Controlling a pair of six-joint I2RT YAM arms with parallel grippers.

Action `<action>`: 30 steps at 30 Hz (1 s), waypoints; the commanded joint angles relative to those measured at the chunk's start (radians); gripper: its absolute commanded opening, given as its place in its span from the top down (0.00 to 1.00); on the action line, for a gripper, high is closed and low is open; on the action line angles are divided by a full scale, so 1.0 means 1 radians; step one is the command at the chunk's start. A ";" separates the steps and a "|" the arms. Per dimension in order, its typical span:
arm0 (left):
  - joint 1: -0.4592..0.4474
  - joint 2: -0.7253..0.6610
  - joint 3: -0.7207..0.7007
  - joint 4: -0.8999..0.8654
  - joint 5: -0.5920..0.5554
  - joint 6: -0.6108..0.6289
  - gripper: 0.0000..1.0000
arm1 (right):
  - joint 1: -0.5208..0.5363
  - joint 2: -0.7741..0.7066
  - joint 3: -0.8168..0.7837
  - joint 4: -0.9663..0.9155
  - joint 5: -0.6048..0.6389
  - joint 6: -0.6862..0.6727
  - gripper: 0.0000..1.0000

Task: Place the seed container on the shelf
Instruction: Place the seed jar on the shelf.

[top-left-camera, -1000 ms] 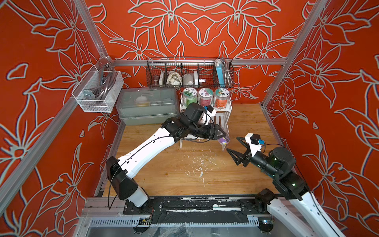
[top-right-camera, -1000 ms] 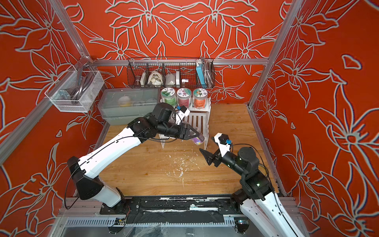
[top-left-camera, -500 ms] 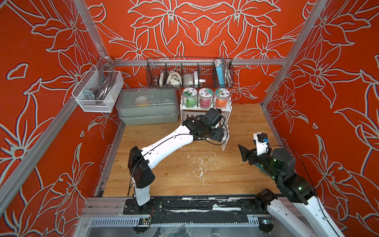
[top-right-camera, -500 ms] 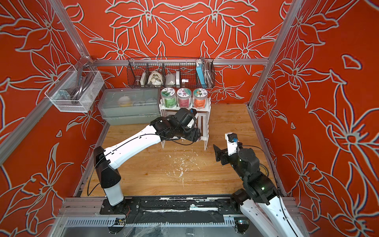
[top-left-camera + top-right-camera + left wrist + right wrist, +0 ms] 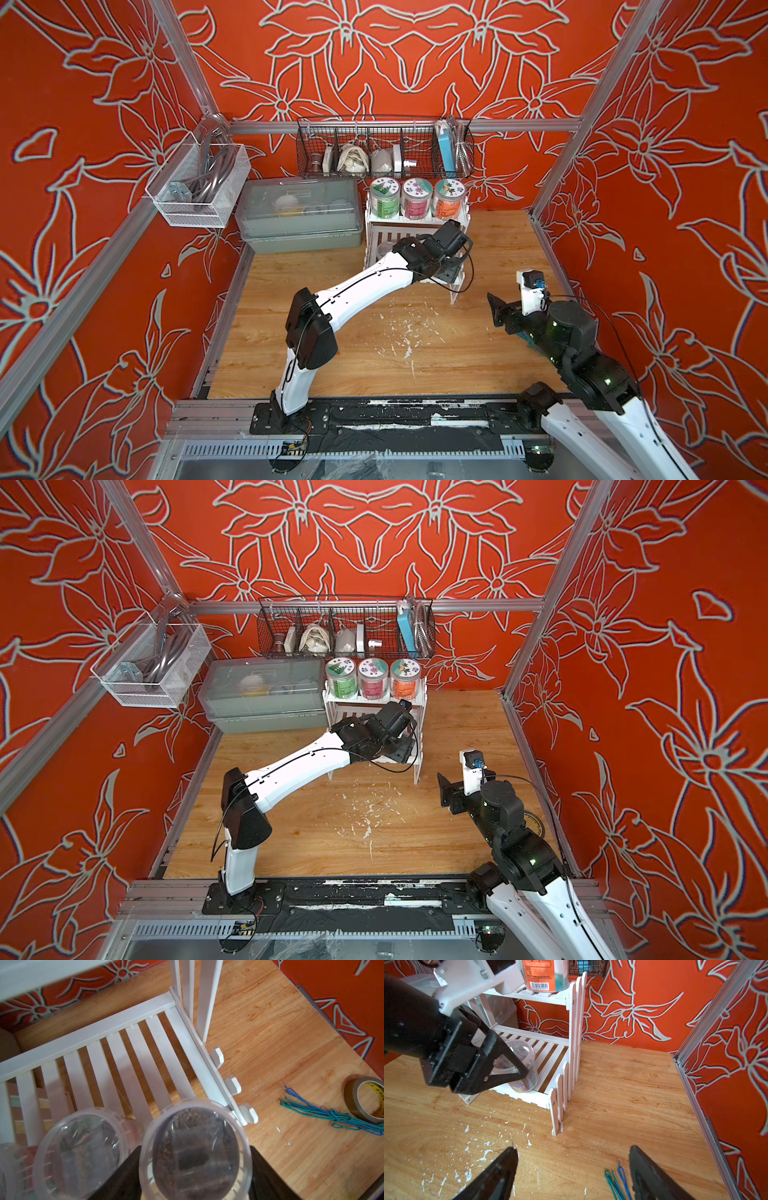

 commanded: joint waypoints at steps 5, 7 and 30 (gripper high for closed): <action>0.016 0.047 0.056 -0.004 -0.042 0.016 0.34 | -0.001 0.001 0.033 -0.010 0.011 0.013 0.14; 0.019 0.057 0.066 -0.009 -0.050 0.012 0.34 | -0.001 -0.001 0.032 -0.008 0.010 0.012 0.14; 0.038 0.132 0.137 -0.030 0.012 0.007 0.12 | -0.002 0.015 0.031 -0.007 0.008 0.010 0.14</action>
